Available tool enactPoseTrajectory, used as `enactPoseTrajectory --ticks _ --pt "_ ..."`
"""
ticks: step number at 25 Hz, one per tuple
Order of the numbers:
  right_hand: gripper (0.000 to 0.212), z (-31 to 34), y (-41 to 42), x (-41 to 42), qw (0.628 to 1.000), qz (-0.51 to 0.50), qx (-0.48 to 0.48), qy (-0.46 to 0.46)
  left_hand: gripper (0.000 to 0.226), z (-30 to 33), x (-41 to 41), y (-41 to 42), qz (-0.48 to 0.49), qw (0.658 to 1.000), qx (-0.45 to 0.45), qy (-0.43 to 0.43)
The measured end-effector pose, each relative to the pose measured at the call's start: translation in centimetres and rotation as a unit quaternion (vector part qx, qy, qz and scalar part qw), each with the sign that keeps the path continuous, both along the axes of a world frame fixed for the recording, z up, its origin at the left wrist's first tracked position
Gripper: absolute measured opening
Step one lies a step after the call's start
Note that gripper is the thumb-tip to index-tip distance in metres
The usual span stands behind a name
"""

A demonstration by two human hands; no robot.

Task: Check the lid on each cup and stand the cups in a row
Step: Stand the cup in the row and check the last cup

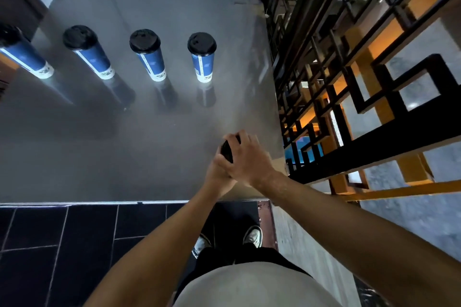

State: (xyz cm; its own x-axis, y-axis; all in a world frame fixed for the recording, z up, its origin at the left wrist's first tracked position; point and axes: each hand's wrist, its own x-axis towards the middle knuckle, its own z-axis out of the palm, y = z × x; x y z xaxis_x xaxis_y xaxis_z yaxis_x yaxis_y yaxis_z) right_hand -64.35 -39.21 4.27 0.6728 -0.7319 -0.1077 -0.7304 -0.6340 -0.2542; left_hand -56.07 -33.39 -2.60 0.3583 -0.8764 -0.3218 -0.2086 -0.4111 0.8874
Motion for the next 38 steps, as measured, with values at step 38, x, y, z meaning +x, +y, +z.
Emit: enactPoseTrajectory --ticks 38 --pt "0.037 2.5 -3.5 0.2 0.788 -0.211 0.424 -0.393 0.097 3.5 1.4 1.2 0.077 0.982 -0.030 0.167"
